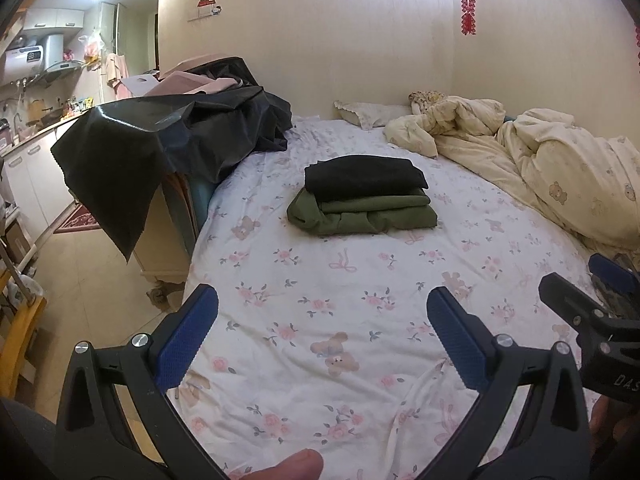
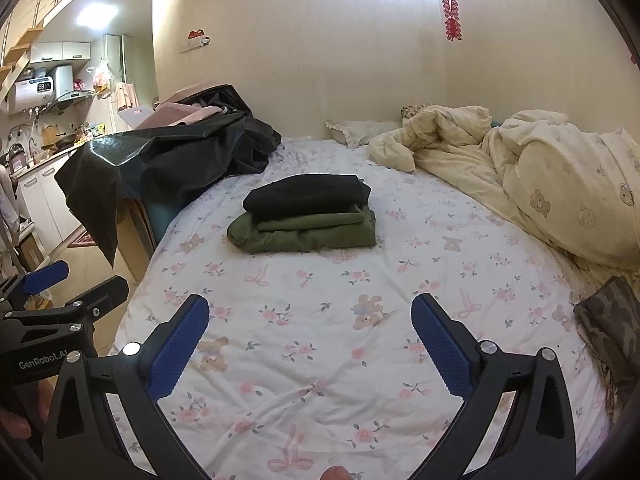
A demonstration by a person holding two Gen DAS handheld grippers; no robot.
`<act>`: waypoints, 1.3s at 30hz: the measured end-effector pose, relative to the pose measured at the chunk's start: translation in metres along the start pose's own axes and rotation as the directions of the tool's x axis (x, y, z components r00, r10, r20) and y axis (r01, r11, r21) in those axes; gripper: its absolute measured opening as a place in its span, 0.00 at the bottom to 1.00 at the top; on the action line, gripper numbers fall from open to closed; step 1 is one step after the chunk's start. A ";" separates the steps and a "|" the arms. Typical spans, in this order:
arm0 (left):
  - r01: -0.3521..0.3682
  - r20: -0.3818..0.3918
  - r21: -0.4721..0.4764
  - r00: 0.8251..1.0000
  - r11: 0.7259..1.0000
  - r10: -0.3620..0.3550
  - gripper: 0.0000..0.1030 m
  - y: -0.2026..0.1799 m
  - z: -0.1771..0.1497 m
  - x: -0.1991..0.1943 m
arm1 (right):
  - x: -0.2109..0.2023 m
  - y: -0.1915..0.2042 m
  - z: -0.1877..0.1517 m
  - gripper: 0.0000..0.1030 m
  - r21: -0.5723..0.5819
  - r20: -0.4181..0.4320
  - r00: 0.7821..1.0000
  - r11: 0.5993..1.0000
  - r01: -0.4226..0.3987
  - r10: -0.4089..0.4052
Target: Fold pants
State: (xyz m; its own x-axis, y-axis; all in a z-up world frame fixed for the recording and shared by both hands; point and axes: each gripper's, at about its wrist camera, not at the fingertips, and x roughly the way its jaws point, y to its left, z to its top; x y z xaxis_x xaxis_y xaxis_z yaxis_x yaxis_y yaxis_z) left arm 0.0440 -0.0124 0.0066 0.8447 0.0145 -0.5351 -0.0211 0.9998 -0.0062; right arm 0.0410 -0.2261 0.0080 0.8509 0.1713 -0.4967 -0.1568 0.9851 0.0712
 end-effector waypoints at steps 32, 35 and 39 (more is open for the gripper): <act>-0.001 0.038 0.011 0.999 1.000 0.001 1.00 -0.002 0.000 -0.006 | -0.010 -0.001 0.003 1.00 0.005 0.037 0.999 1.000 0.014 -0.014; -0.002 0.041 0.011 0.999 1.000 0.001 1.00 -0.002 0.000 -0.007 | -0.009 0.000 0.003 1.00 0.001 0.038 0.999 1.000 0.019 -0.019; -0.004 0.039 0.014 0.999 1.000 0.003 1.00 -0.002 0.001 -0.007 | -0.009 0.000 0.004 1.00 0.000 0.035 0.999 1.000 0.019 -0.019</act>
State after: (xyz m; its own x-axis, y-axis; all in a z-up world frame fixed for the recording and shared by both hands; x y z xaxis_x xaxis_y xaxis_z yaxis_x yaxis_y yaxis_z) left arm 0.0382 -0.0143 0.0109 0.8650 0.0184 -0.5015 -0.0170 0.9998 0.0074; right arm 0.0355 -0.2280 0.0154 0.8707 0.1529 -0.4675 -0.1406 0.9882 0.0613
